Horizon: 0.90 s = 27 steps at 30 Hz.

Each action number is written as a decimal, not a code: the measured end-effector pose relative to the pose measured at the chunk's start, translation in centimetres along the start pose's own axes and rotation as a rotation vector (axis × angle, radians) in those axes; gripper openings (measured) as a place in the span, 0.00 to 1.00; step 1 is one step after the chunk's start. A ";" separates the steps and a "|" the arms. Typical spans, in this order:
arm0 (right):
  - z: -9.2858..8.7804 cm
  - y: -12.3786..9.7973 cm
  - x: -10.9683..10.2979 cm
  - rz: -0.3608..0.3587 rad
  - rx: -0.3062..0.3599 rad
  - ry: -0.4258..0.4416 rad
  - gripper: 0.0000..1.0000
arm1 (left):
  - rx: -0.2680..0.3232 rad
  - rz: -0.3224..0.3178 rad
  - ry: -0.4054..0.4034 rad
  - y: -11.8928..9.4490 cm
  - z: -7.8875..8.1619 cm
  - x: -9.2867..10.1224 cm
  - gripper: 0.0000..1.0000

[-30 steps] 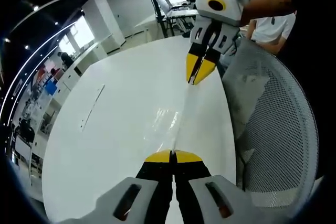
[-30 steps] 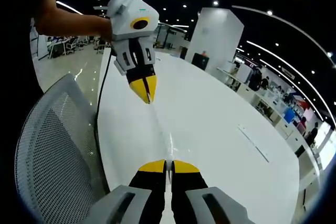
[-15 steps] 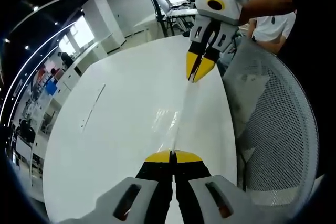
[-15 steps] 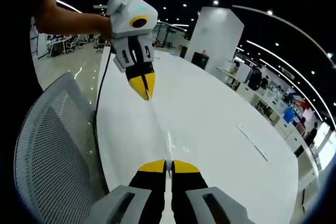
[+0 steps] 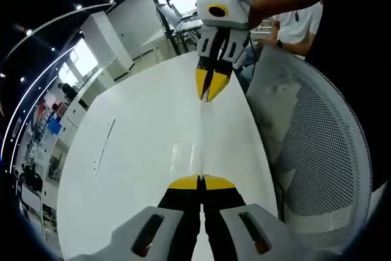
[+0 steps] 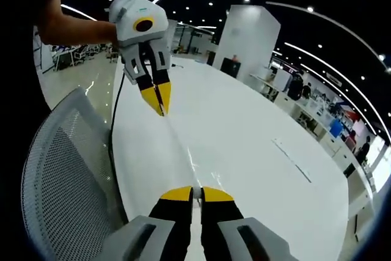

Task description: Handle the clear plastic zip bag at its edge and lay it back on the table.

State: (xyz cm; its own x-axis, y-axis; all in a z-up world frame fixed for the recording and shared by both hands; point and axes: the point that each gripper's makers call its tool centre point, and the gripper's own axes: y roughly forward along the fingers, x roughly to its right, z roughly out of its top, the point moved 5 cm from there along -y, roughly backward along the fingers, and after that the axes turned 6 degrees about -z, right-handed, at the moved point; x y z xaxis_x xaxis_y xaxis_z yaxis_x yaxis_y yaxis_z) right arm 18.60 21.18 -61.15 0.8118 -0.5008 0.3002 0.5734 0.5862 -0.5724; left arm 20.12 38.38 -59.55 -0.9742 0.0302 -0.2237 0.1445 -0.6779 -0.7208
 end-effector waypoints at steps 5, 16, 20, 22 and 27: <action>0.1 -0.7 0.5 0.015 -0.006 0.009 0.04 | -0.007 -0.013 0.015 0.2 0.0 0.2 0.00; 2.5 -1.8 1.2 0.061 0.022 0.018 0.09 | -0.003 -0.009 0.016 0.3 0.3 0.2 0.00; 3.3 -1.2 0.9 0.087 0.020 -0.021 0.08 | -0.001 -0.009 0.012 0.3 0.4 0.4 0.00; 3.5 -1.0 0.9 0.092 0.020 -0.024 0.08 | -0.001 -0.006 0.010 0.3 0.4 0.4 0.00; 3.6 -0.1 0.4 0.120 0.011 -0.048 0.07 | 0.004 -0.003 0.006 0.2 0.5 0.4 0.00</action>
State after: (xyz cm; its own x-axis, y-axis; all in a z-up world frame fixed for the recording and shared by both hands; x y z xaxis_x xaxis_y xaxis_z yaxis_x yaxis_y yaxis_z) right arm 19.22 23.21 -58.27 0.8788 -0.3958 0.2666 0.4729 0.6474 -0.5977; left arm 19.71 37.83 -59.44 -0.9735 0.0365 -0.2260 0.1413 -0.6807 -0.7188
